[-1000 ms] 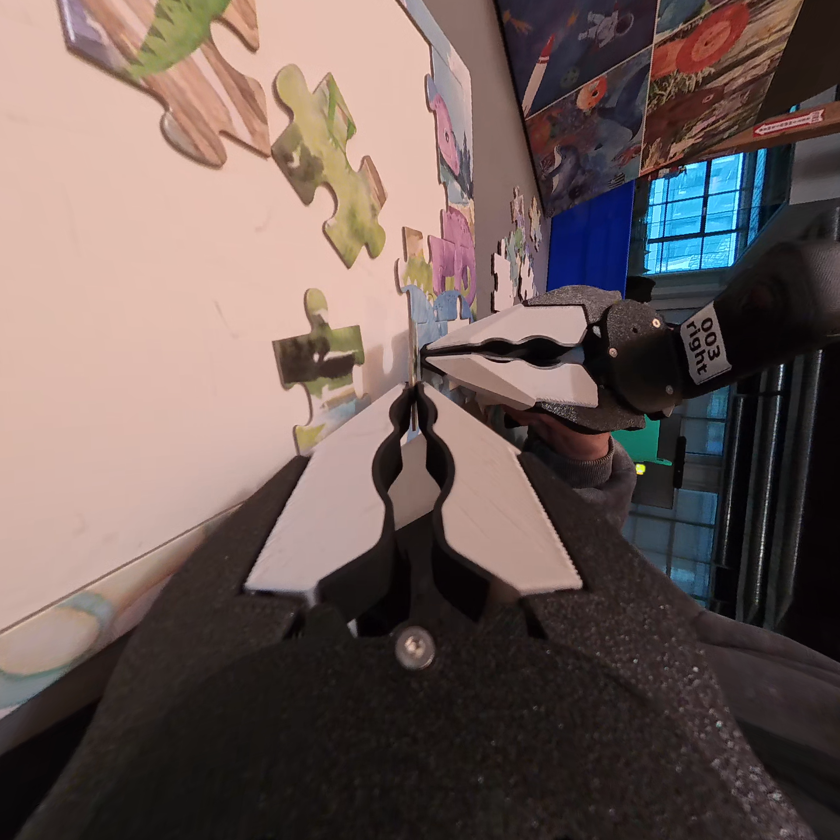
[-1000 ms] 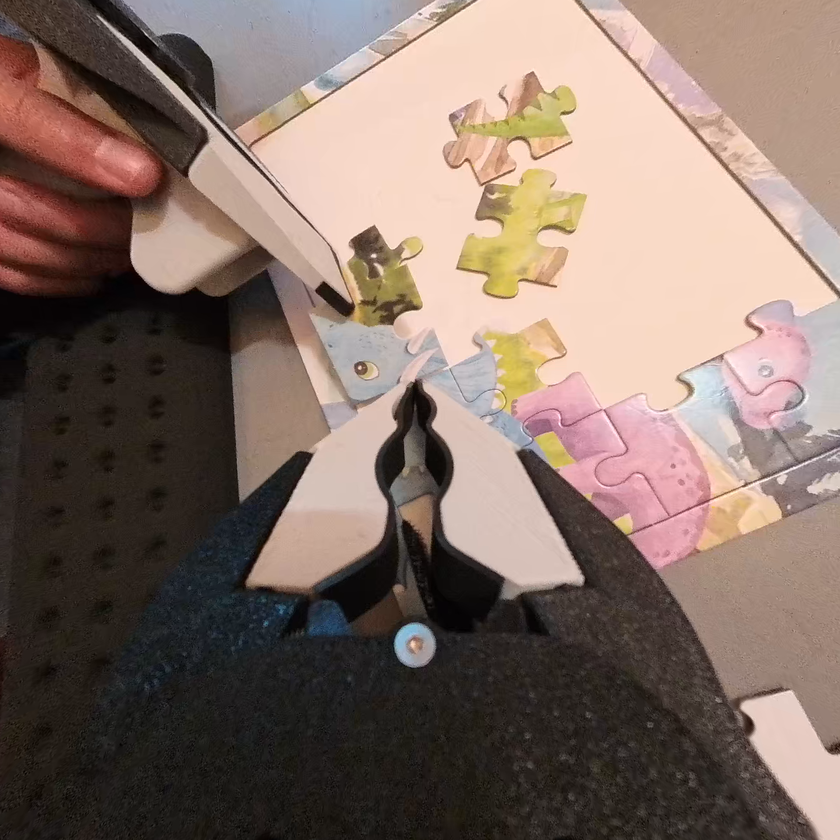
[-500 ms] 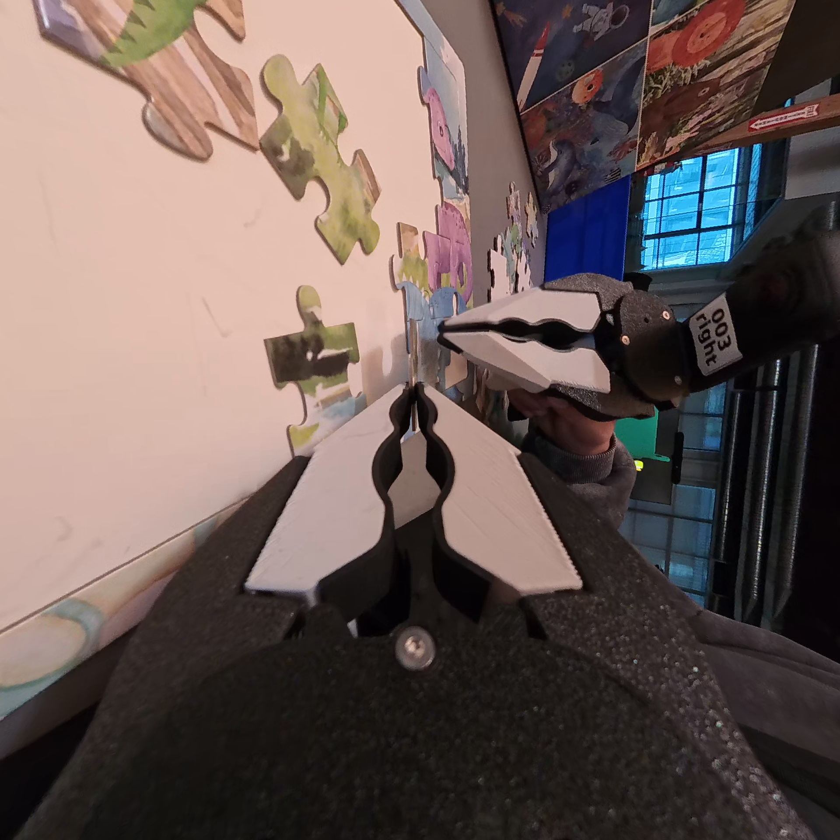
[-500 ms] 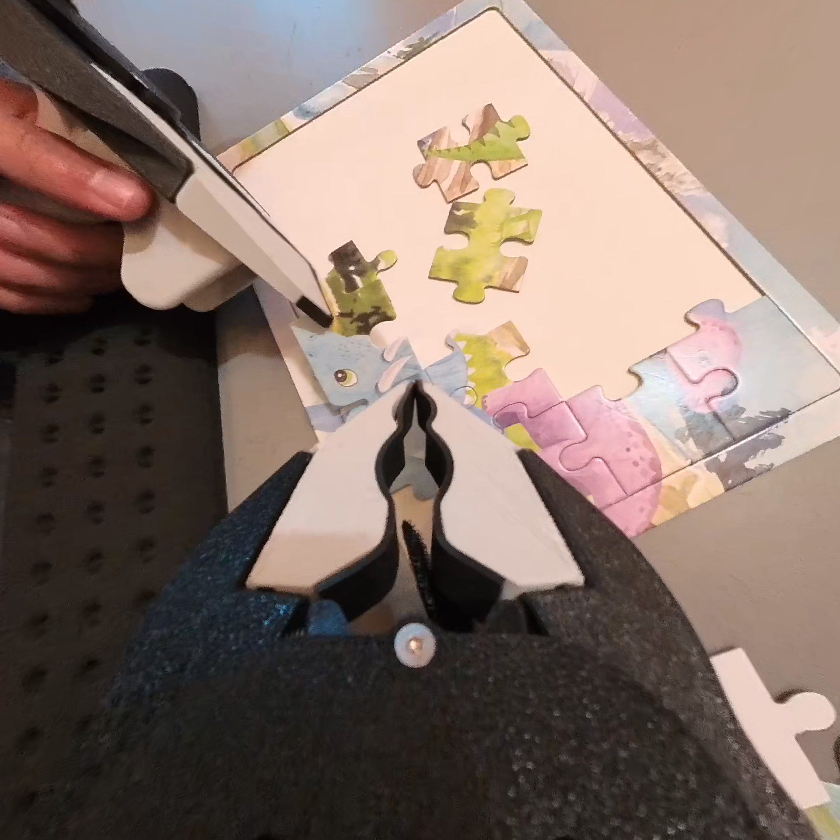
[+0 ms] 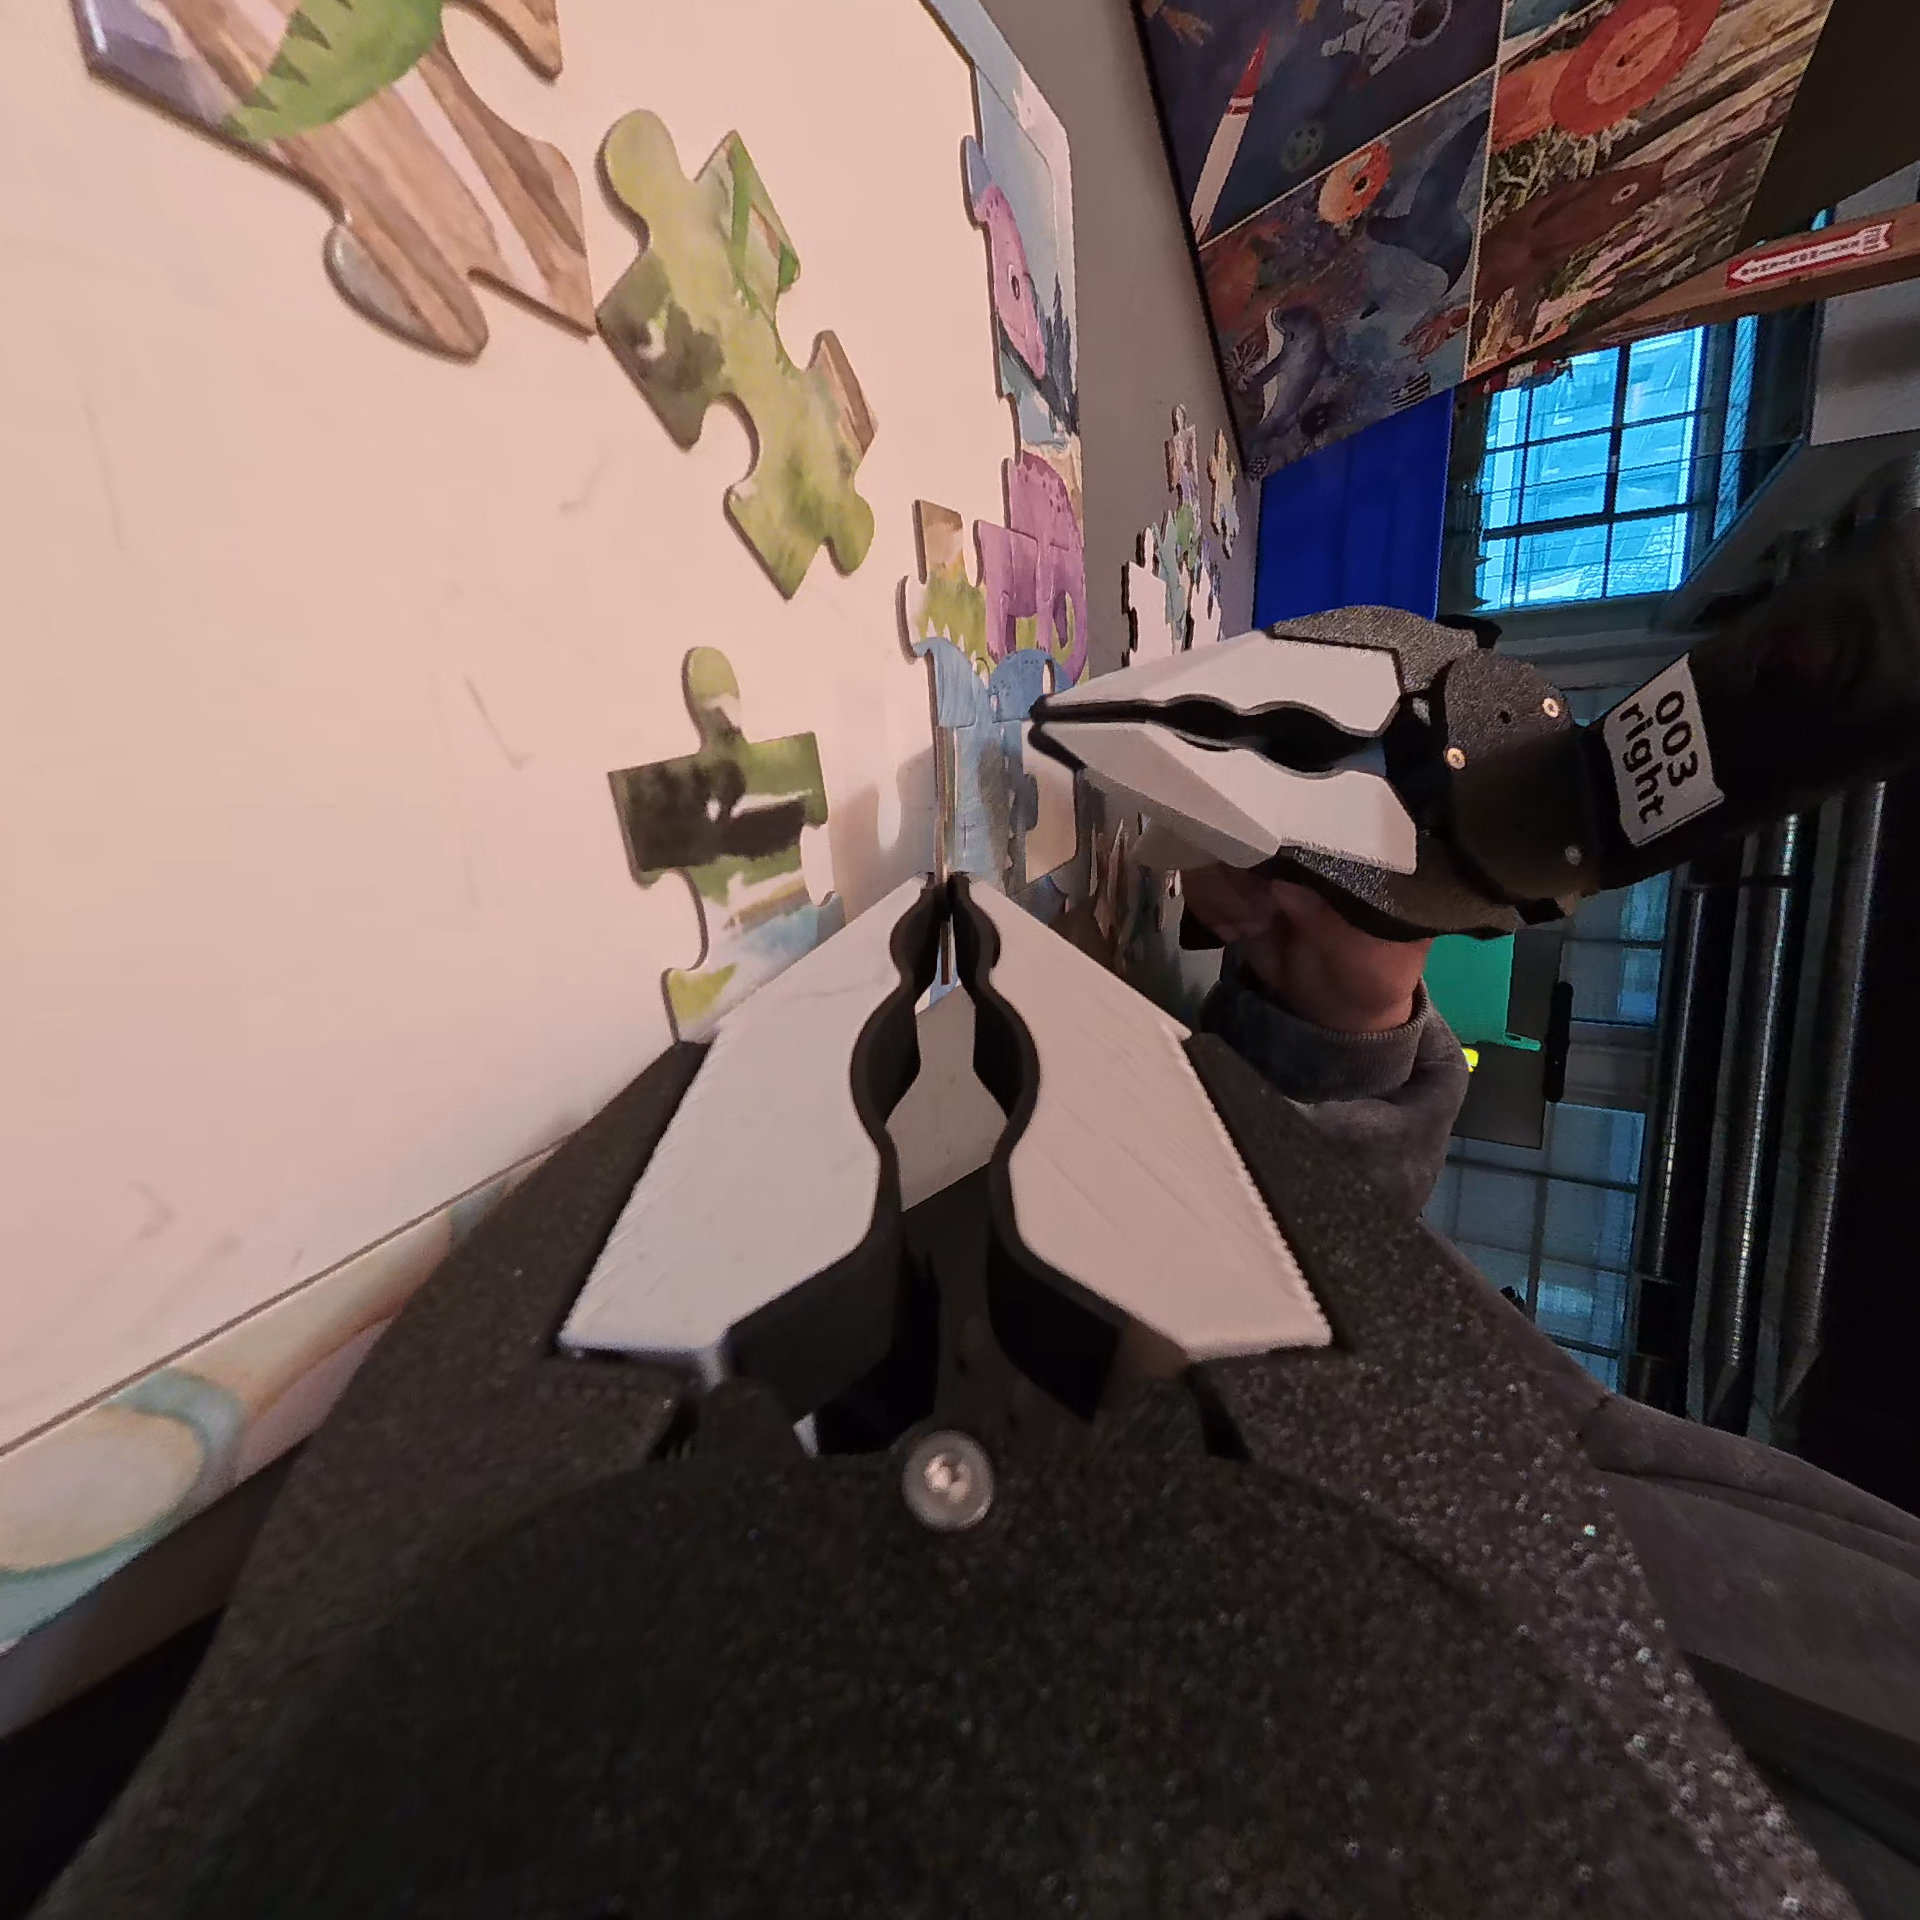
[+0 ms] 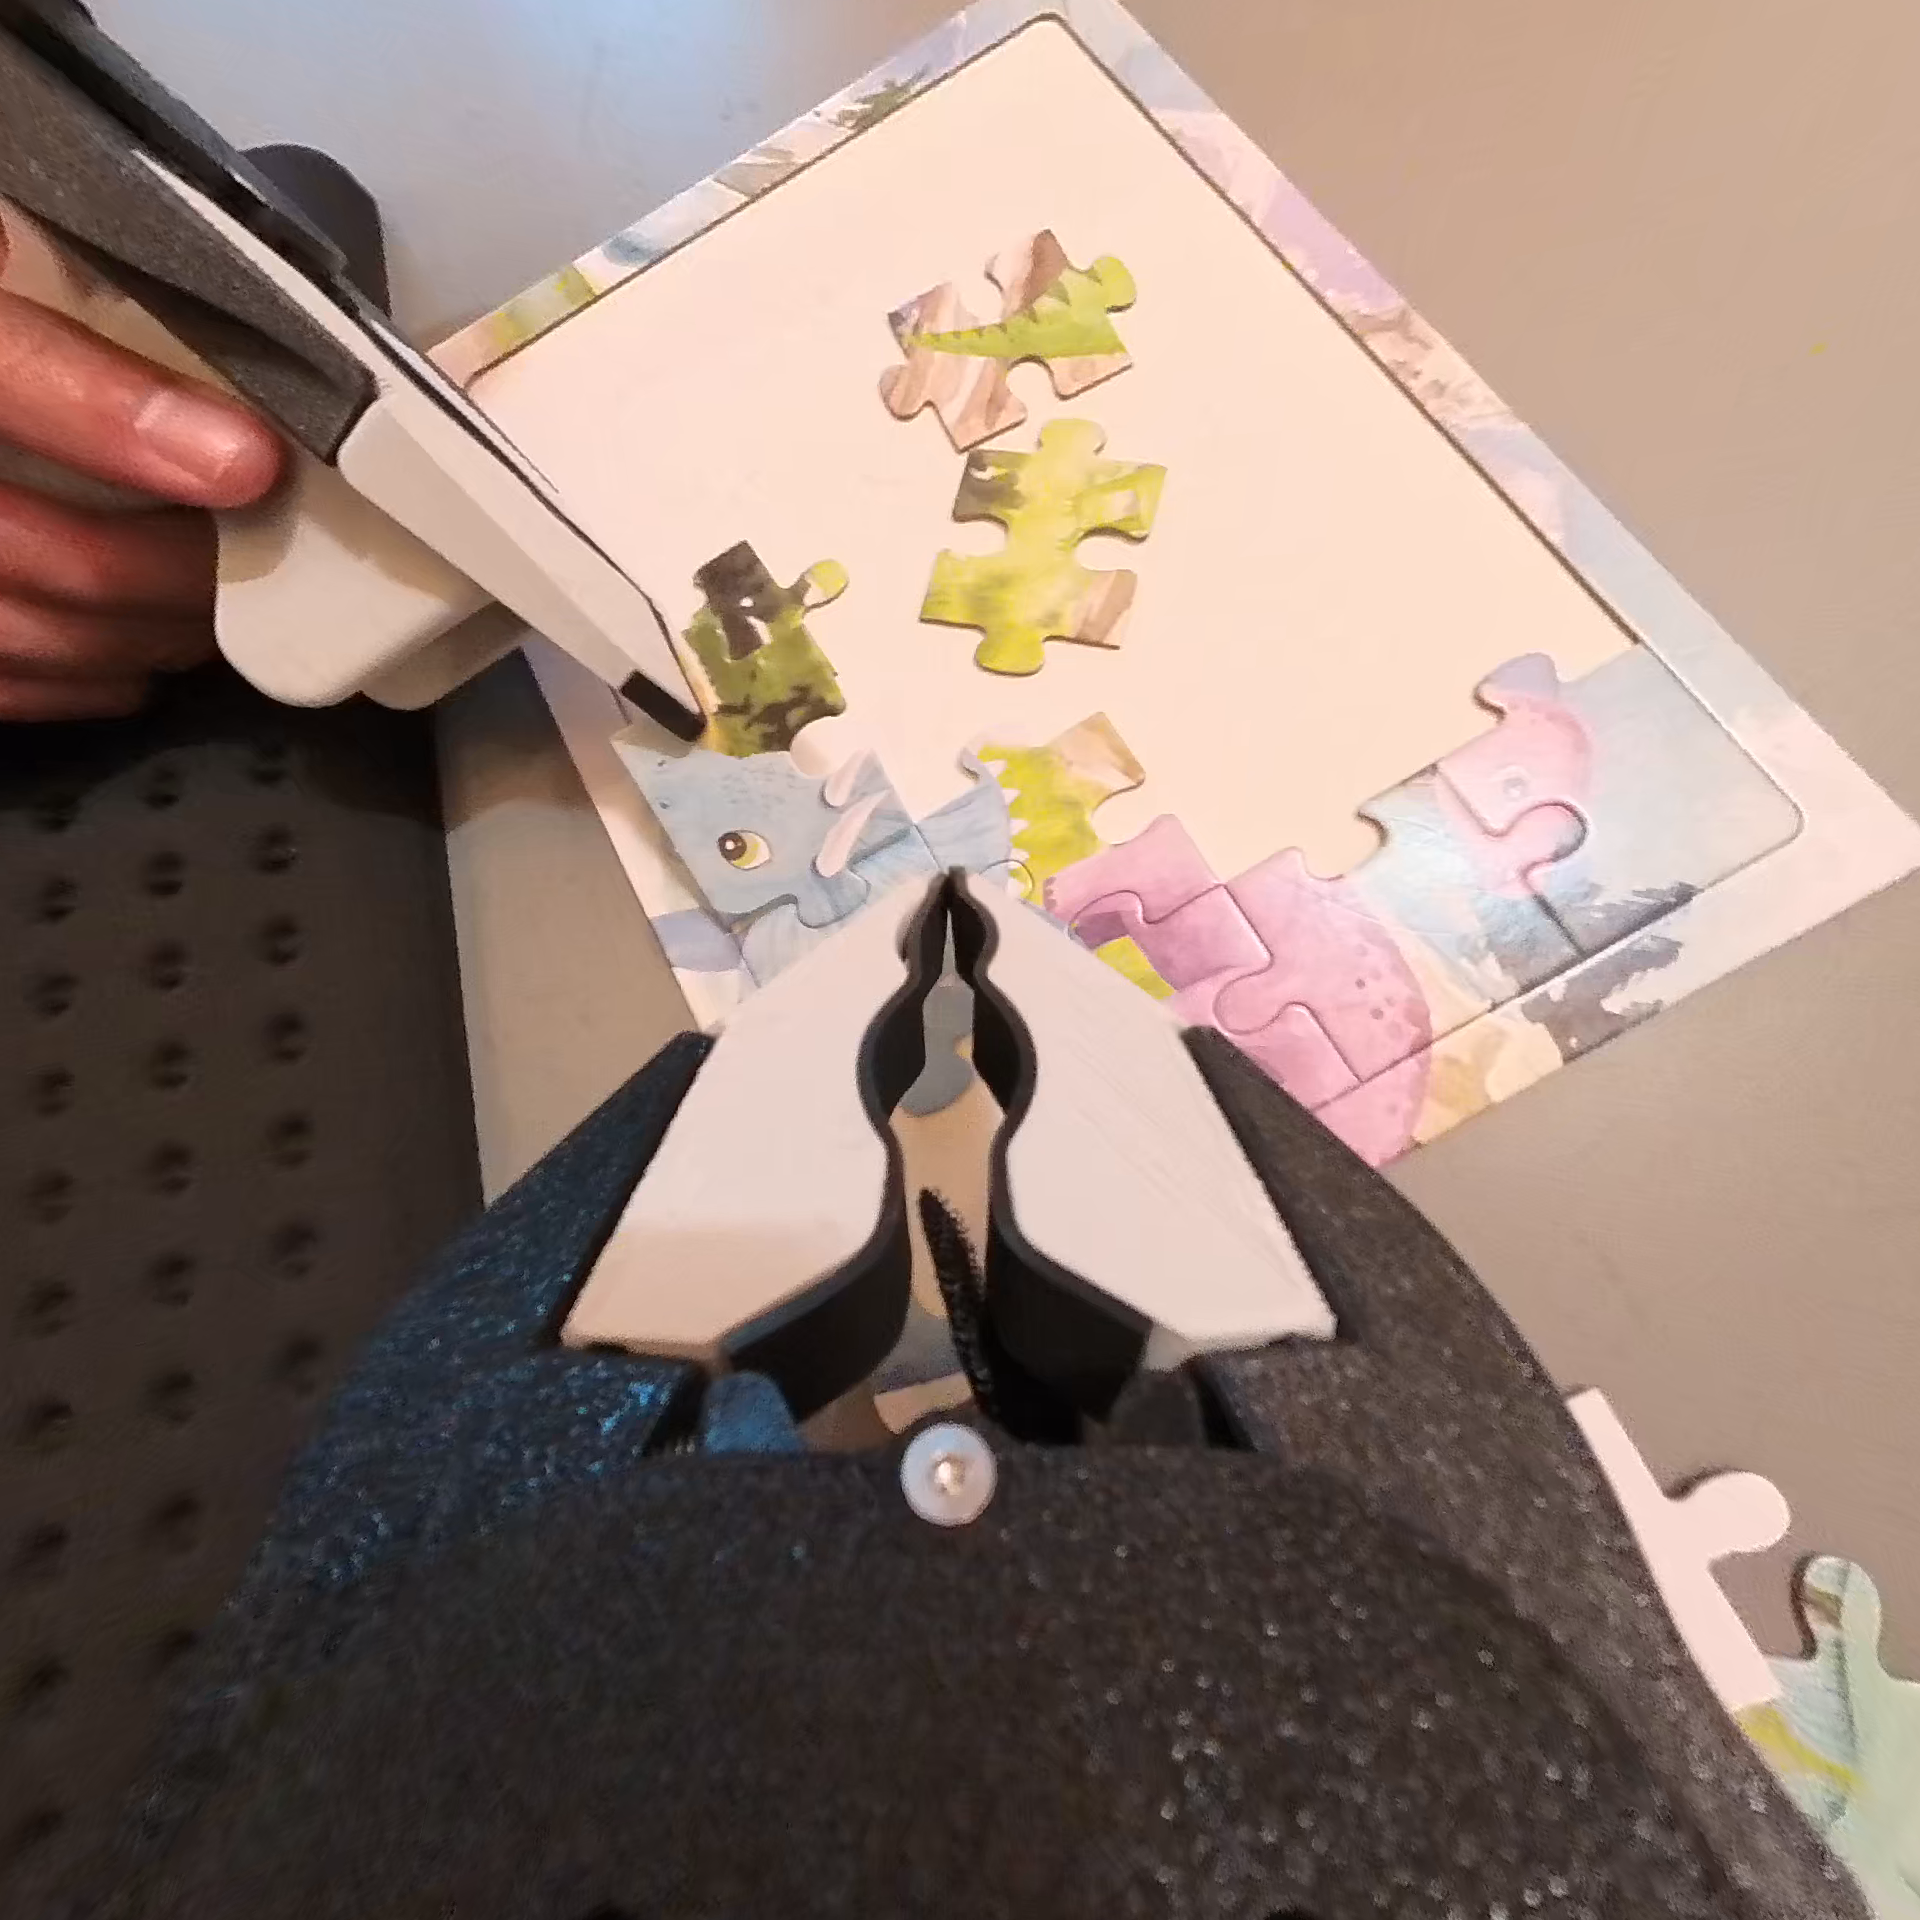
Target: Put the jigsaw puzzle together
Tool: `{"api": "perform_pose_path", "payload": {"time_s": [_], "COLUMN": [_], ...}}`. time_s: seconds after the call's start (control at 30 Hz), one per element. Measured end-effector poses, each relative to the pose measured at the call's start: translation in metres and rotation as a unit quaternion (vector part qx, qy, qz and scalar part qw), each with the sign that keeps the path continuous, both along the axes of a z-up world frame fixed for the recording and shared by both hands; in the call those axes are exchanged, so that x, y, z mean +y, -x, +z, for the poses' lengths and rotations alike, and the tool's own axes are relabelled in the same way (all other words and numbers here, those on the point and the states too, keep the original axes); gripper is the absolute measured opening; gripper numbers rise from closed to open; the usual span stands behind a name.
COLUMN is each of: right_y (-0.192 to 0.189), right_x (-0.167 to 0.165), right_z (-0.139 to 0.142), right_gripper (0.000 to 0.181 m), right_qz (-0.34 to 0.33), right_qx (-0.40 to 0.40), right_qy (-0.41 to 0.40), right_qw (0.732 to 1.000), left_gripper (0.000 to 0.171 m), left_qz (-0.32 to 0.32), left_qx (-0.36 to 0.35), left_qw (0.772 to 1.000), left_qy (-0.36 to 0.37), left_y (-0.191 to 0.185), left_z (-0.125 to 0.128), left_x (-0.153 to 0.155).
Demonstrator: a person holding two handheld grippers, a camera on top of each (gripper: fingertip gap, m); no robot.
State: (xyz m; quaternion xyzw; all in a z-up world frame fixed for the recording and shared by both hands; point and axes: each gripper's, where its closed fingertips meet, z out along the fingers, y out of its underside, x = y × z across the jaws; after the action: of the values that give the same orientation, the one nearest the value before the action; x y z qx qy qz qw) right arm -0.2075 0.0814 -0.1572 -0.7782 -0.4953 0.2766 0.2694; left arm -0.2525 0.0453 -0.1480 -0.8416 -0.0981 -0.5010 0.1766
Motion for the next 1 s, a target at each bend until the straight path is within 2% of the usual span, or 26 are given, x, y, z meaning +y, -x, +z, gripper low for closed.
{"api": "perform_pose_path", "payload": {"time_s": [0.43, 0.7, 1.0], "right_y": [0.004, 0.015, 0.018], "right_x": [-0.008, -0.017, -0.026], "right_z": [-0.003, 0.012, -0.009], "right_gripper": [0.0, 0.0, 0.0], "right_qz": [0.017, 0.032, 0.058], "right_qx": [-0.007, 0.041, -0.013], "right_qy": [0.001, 0.017, -0.004], "right_qw": [1.0, 0.999, 0.998], "left_gripper": [0.001, 0.002, 0.003], "left_qz": [0.0, 0.0, -0.002], "left_qx": [0.001, 0.005, 0.019], "left_qw": [1.0, 1.0, 1.0], "left_qy": [0.0, 0.002, 0.005], "left_y": [0.0, 0.001, 0.001], "left_z": [-0.001, -0.002, -0.006], "left_x": [0.0, 0.0, -0.001]}}
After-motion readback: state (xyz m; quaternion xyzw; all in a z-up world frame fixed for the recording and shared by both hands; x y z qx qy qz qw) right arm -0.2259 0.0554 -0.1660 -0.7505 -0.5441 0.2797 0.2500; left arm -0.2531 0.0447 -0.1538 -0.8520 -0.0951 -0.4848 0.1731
